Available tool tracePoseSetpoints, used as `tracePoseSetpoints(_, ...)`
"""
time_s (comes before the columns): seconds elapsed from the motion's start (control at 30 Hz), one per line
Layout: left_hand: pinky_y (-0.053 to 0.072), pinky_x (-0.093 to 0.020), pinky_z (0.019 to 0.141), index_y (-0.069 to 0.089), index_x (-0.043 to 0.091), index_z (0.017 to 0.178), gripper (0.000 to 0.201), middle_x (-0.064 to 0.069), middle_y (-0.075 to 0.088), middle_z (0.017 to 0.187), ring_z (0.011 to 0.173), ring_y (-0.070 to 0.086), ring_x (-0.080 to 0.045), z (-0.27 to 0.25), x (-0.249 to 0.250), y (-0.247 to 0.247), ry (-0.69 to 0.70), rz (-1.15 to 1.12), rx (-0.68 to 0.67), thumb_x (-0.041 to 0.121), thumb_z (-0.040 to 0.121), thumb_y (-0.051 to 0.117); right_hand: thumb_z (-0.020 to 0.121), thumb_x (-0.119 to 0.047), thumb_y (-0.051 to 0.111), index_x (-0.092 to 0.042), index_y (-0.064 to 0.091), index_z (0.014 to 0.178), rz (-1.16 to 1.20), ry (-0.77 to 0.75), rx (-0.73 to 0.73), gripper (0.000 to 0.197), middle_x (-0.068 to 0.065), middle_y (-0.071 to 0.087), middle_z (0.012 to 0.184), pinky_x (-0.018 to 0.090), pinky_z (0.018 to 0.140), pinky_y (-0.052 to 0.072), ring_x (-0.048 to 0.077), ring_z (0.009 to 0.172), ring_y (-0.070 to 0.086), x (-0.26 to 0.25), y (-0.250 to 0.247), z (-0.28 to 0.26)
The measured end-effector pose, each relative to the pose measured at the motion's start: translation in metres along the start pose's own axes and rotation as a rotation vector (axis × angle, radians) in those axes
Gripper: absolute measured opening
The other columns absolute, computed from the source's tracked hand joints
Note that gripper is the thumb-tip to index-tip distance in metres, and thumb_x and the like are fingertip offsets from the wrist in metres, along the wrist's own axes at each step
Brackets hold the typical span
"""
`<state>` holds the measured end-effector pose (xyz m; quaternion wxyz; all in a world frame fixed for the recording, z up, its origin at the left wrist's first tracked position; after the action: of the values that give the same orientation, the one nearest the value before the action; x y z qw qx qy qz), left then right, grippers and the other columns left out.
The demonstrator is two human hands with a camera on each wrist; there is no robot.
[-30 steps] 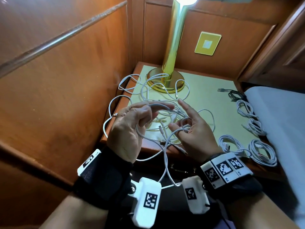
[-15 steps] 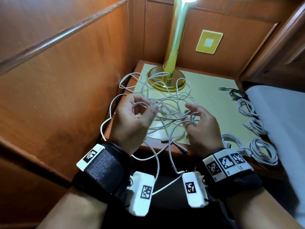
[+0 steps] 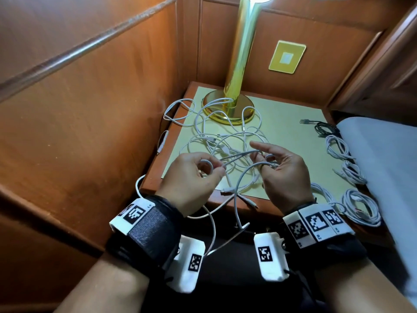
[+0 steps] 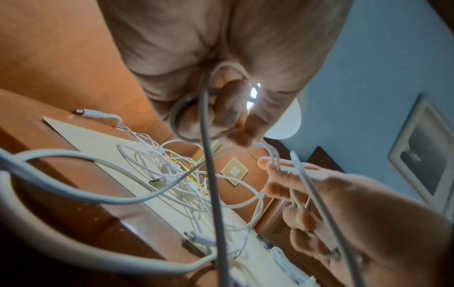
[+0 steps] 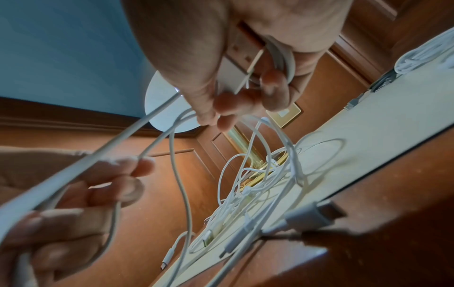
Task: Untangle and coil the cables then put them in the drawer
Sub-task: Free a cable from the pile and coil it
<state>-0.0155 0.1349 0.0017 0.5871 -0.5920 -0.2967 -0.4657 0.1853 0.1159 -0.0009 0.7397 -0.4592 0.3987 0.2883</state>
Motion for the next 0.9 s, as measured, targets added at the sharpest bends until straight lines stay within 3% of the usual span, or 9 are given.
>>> tracePoseSetpoints(0.07,0.043,-0.025,0.057,0.072,0.017,0.073,0.017,0.002,0.065,0.064,0.057,0.053,-0.009,0.003,-0.001,-0.006,0.004,-0.103,0.057,0.03,0.084,0.077,0.09,-0.022,0.072,-0.029,0.078,0.105,0.042,0.011,-0.025,0.017,-0.014,0.07,0.076,0.009,0.054,0.042,-0.001,0.056,0.058,0.0,-0.001,0.0)
tracePoseSetpoints(0.2,0.032,-0.026,0.052,0.06,0.012,0.064,0.039,0.011,0.045,0.046,0.041,0.038,-0.005,0.007,-0.008,-0.015,-0.07,-0.316,0.113,0.039,0.088,0.072,0.092,-0.012,0.069,-0.014,0.077,0.101,0.197,0.132,-0.021,0.012,-0.002,0.064,0.062,0.014,0.04,0.036,0.003,0.038,0.047,0.005,-0.007,0.004)
tracePoseSetpoints(0.33,0.02,-0.024,0.047,0.049,0.021,0.055,0.044,-0.003,0.034,0.054,0.04,0.027,-0.013,0.007,-0.009,-0.027,-0.103,-0.532,0.271,0.036,0.093,0.066,0.091,-0.022,0.072,-0.008,0.075,0.092,0.261,0.379,0.089,0.014,0.006,0.065,0.062,0.018,0.037,0.03,0.014,0.037,0.038,0.029,-0.016,0.01)
tracePoseSetpoints(0.5,0.015,-0.031,0.047,0.038,0.022,0.06,0.044,0.007,0.027,0.05,0.039,0.02,-0.011,0.003,-0.008,-0.043,-0.171,-0.777,0.432,0.031,0.1,0.056,0.087,-0.023,0.068,-0.005,0.072,0.088,0.325,0.651,0.122,0.019,0.003,0.069,0.069,0.023,0.043,0.029,0.014,0.04,0.04,0.045,-0.018,0.004)
tracePoseSetpoints(0.6,0.017,-0.032,0.046,0.037,0.021,0.063,0.041,0.003,0.034,0.052,0.037,0.023,-0.012,0.004,-0.009,-0.052,-0.13,-0.806,0.476,0.033,0.097,0.057,0.089,-0.027,0.065,-0.014,0.071,0.078,0.486,0.725,0.102,0.017,-0.001,0.063,0.065,0.022,0.044,0.027,0.012,0.043,0.038,0.051,-0.012,0.005)
tracePoseSetpoints(0.67,0.023,-0.031,0.047,0.047,0.017,0.063,0.038,0.001,0.052,0.058,0.037,0.03,-0.012,0.004,-0.008,-0.055,-0.102,-0.81,0.505,0.029,0.099,0.055,0.093,-0.026,0.061,-0.018,0.064,0.081,0.562,0.716,0.111,0.014,-0.007,0.061,0.062,0.019,0.039,0.029,0.009,0.041,0.038,0.056,-0.008,0.008)
tracePoseSetpoints(0.73,0.032,-0.029,0.049,0.058,0.015,0.071,0.033,-0.001,0.073,0.084,0.041,0.035,-0.012,0.004,-0.007,-0.057,-0.103,-0.85,0.509,0.024,0.102,0.051,0.094,-0.023,0.059,-0.02,0.059,0.082,0.636,0.71,0.132,0.012,-0.008,0.06,0.065,0.017,0.035,0.028,0.005,0.039,0.039,0.058,-0.005,0.011)
tracePoseSetpoints(0.8,0.042,-0.025,0.049,0.053,0.017,0.075,0.031,-0.008,0.075,0.104,0.042,0.036,-0.01,0.005,-0.003,-0.056,-0.098,-0.961,0.433,0.024,0.104,0.045,0.096,-0.02,0.055,-0.02,0.055,0.084,0.711,0.726,0.151,0.013,-0.008,0.059,0.067,0.016,0.033,0.027,0.003,0.036,0.039,0.061,-0.006,0.013)
tracePoseSetpoints(0.9,0.039,-0.022,0.047,0.044,0.021,0.065,0.039,-0.005,0.069,0.074,0.039,0.036,-0.009,0.008,0.0,-0.063,-0.093,-1.178,0.377,0.026,0.104,0.041,0.101,-0.023,0.049,-0.021,0.053,0.091,0.813,0.788,0.128,0.01,-0.01,0.061,0.061,0.016,0.031,0.03,0.004,0.034,0.038,0.065,-0.013,0.016)
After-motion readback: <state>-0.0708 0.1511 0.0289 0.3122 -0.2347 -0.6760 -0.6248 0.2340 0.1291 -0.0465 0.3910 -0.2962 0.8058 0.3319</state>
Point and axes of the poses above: each hand's wrist, its own z-axis towards the middle knuckle, its own y-axis out of the palm, x = y × z, the point moved 6 cm from there along z, towards the middle knuckle
